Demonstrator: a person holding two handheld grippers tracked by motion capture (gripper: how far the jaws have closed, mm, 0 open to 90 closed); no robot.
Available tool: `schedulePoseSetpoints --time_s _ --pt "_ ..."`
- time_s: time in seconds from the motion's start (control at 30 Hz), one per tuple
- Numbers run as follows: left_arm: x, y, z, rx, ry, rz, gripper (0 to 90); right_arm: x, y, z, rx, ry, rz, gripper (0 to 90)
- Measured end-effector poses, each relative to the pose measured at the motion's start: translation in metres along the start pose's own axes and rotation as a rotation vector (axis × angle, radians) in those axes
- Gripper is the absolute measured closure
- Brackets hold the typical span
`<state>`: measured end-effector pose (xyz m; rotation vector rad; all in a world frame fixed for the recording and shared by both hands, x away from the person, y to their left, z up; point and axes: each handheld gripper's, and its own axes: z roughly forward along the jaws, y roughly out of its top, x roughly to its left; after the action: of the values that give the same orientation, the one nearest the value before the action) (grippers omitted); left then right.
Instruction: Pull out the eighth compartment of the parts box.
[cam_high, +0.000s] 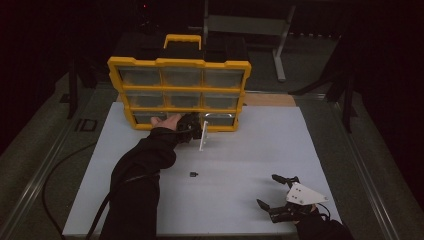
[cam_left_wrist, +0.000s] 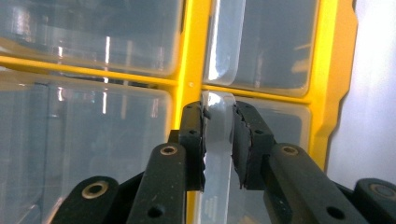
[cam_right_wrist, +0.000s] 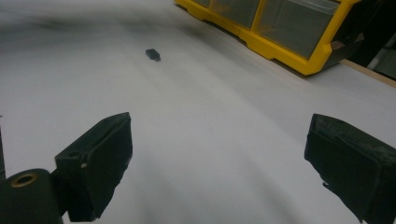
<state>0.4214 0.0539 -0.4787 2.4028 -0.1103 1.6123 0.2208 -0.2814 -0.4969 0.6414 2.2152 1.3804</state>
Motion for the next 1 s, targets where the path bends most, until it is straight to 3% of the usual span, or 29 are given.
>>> schedulePoseSetpoints --time_s 0.77,1.0 --pt "0.006 -0.003 -0.009 -0.017 -0.085 0.000 73.9 -0.001 0.000 0.000 -0.004 0.001 -0.002 7.8" --pt "0.005 -0.002 -0.011 -0.022 -0.092 0.004 73.9 -0.001 0.000 0.000 -0.005 0.001 -0.002 7.8"
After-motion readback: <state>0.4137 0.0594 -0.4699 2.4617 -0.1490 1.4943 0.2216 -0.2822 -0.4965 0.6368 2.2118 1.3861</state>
